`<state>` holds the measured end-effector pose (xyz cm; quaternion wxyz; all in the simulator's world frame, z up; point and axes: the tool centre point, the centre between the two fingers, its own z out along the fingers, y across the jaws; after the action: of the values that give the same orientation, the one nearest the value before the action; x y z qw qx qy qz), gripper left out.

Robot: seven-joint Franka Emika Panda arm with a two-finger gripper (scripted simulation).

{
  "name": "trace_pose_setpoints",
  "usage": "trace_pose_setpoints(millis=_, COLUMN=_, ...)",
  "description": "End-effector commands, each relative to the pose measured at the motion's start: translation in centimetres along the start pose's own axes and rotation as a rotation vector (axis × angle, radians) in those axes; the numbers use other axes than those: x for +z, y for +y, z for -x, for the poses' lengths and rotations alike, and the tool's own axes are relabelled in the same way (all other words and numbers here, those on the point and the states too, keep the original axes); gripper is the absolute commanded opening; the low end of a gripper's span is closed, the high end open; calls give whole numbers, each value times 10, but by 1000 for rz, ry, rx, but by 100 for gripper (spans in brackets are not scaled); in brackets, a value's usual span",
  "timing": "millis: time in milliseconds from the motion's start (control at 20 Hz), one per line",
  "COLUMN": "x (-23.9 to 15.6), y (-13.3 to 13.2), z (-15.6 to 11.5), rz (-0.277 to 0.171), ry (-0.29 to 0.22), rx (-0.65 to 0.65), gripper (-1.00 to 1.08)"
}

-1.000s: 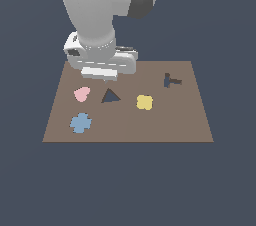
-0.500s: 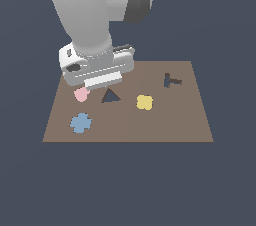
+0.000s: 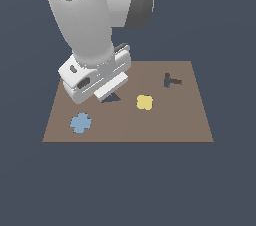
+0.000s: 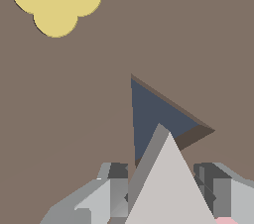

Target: Insert a designated object into the corresponding slot on a board.

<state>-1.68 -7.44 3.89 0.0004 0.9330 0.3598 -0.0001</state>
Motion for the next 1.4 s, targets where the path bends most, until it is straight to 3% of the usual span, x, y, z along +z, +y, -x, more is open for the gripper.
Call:
trace_pose_setpoints(millis=0, x=-1, y=2, z=-7, rz=0, ry=0, rx=-99, gripper=-100)
trace_pose_setpoints(millis=650, x=-1, y=1, z=-30, rz=0, ry=0, rx=-434, gripper=-100)
trace_pose_setpoints(millis=1350, x=0, y=-1, z=-34, rz=-1, ry=-1, rx=-507, gripper=-100)
